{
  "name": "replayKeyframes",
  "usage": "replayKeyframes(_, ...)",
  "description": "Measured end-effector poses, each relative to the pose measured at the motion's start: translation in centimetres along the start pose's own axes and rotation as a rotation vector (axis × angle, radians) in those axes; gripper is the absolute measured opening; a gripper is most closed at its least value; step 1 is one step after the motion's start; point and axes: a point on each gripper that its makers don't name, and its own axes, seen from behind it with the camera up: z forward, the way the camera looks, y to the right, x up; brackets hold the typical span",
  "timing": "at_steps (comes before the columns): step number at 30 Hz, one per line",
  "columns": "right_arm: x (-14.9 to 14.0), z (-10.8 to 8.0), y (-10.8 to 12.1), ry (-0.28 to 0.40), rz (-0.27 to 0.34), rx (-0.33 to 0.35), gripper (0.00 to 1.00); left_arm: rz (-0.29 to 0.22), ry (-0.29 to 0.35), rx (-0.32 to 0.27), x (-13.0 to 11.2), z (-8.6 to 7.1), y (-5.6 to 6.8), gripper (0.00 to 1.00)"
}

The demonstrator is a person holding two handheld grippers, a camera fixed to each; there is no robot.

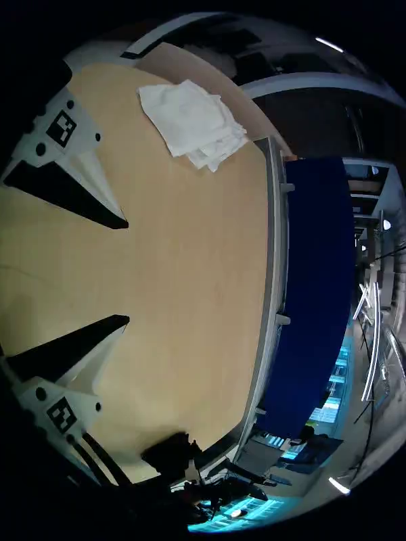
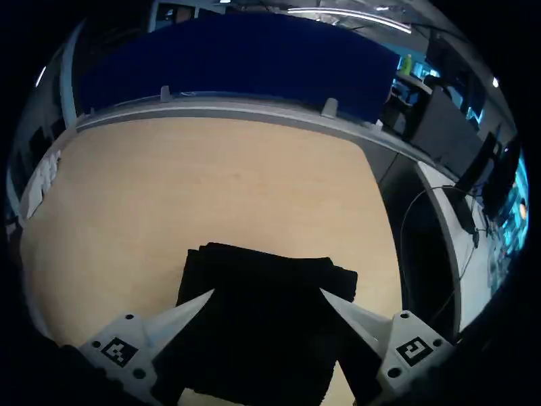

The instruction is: Fold towel

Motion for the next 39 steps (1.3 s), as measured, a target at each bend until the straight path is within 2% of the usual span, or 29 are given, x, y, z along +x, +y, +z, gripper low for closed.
replayKeyframes(6,-0.2,1.1,0.2,-0.011,0.011,0.011,1.00,-0.008,-0.002,0.013,-0.4,-0.1,-0.1,0.94)
replayKeyframes(12,0.1,0.8,0.2,-0.009,0.013,0.017,1.00,-0.012,-0.001,0.010,-0.5,-0.1,0.4,0.94)
replayKeyframes(18,1.1,-1.3,0.1,0.048,0.014,0.004,1.00,-0.014,0.006,0.003,-0.2,0.1,0.6,0.94)
replayKeyframes(27,0.6,-3.5,0.0,0.070,0.021,-0.014,1.00,-0.021,0.026,-0.015,0.5,-0.1,0.8,0.94)
replayKeyframes(33,0.2,-5.6,-1.1,0.100,0.047,-0.026,1.00,-0.021,0.041,-0.026,0.8,-0.4,0.5,0.94)
replayKeyframes(39,0.2,-8.2,-2.6,0.169,0.085,-0.057,1.00,-0.026,0.066,-0.048,1.5,-0.5,0.3,0.94)
